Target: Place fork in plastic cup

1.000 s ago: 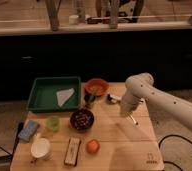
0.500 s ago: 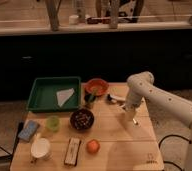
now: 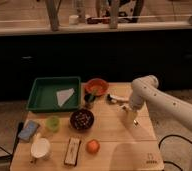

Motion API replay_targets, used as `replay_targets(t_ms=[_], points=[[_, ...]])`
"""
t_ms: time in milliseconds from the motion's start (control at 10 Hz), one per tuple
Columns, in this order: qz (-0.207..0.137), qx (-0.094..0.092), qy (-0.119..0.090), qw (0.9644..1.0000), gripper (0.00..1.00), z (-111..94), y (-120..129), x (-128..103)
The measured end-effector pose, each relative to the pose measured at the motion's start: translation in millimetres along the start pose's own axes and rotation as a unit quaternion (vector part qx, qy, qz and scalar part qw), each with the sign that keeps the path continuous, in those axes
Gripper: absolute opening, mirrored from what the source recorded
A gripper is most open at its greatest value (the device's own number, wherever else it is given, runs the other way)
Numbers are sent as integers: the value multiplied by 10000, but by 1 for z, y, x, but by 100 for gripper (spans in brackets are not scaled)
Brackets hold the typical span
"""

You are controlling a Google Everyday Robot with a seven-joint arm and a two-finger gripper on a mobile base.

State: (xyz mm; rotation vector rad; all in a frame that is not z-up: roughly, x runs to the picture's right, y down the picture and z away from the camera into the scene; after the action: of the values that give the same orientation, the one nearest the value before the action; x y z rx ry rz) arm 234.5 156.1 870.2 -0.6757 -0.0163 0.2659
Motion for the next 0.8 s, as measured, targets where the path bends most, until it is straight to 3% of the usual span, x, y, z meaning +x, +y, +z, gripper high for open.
replay_targets(t_ms=[400,800], points=[[227,102,-153,9996,80,9,2,6],[358,189,-178,9990,80,15,0,7]])
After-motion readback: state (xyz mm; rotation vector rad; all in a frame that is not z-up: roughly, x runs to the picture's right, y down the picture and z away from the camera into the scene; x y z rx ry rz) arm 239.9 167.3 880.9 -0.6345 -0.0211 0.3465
